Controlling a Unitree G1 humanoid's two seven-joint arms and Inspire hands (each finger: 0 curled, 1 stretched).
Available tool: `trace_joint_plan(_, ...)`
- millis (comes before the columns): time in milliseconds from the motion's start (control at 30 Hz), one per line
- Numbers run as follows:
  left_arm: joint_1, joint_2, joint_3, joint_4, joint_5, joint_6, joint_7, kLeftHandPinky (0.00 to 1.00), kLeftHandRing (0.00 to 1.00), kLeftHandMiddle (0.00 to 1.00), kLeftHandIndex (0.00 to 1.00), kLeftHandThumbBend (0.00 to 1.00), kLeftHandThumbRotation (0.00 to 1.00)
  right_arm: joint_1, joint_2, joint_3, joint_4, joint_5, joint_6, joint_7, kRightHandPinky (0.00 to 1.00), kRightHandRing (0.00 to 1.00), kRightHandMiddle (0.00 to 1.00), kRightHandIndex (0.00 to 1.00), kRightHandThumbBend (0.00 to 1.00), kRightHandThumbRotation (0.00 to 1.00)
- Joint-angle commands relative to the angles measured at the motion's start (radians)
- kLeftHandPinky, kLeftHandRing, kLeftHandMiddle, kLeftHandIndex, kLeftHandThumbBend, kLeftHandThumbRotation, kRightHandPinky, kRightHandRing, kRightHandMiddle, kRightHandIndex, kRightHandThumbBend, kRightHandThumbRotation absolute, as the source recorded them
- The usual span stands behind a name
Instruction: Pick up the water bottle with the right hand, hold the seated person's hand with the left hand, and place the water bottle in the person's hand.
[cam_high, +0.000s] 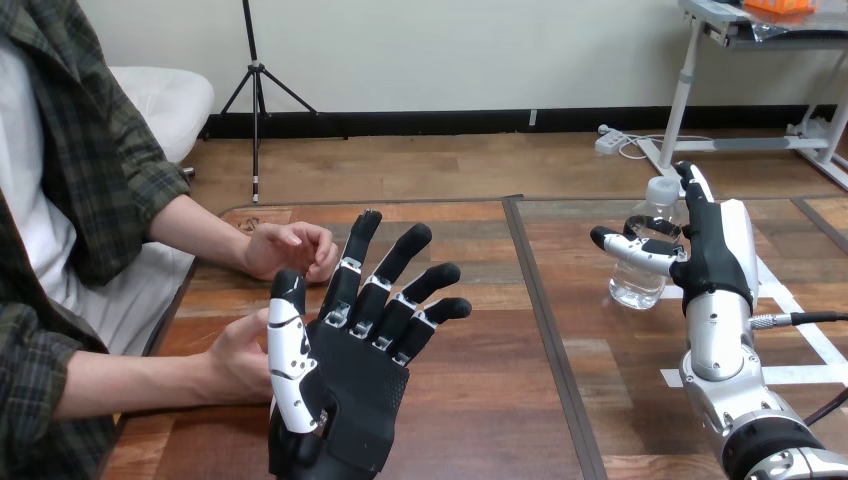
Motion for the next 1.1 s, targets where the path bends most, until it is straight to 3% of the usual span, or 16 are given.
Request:
trace_joint_plan(0, 0.065, -0.104, 0.003, -0.061, 0.002, -0.016, -0.001, 0.62, 0.71, 0.83, 0.98, 0.54, 1.0, -0.099, -0.016, 0.013, 0.005, -0.009, 0.003, 0.003, 0.9, 0.97, 0.97, 0.94, 0.67, 0.01)
trace_joint_plan(700, 0.071, -0.105, 0.002, -0.062, 0.0, -0.021, -0.007, 0.62, 0.71, 0.83, 1.0, 0.55, 1.0, -0.105, -0.025, 0.018, 0.04, -0.022, 0.022, 0.015, 0.86, 0.92, 0.93, 0.9, 0.69, 0.02)
trace_joint_plan(1067, 0.078, -0.107, 0.001, -0.065, -0.002, -0.02, -0.004, 0.62, 0.71, 0.83, 1.0, 0.56, 1.0, -0.112, -0.037, 0.044, 0.067, -0.05, 0.053, 0.012, 0.84, 0.88, 0.88, 0.85, 0.7, 0.05)
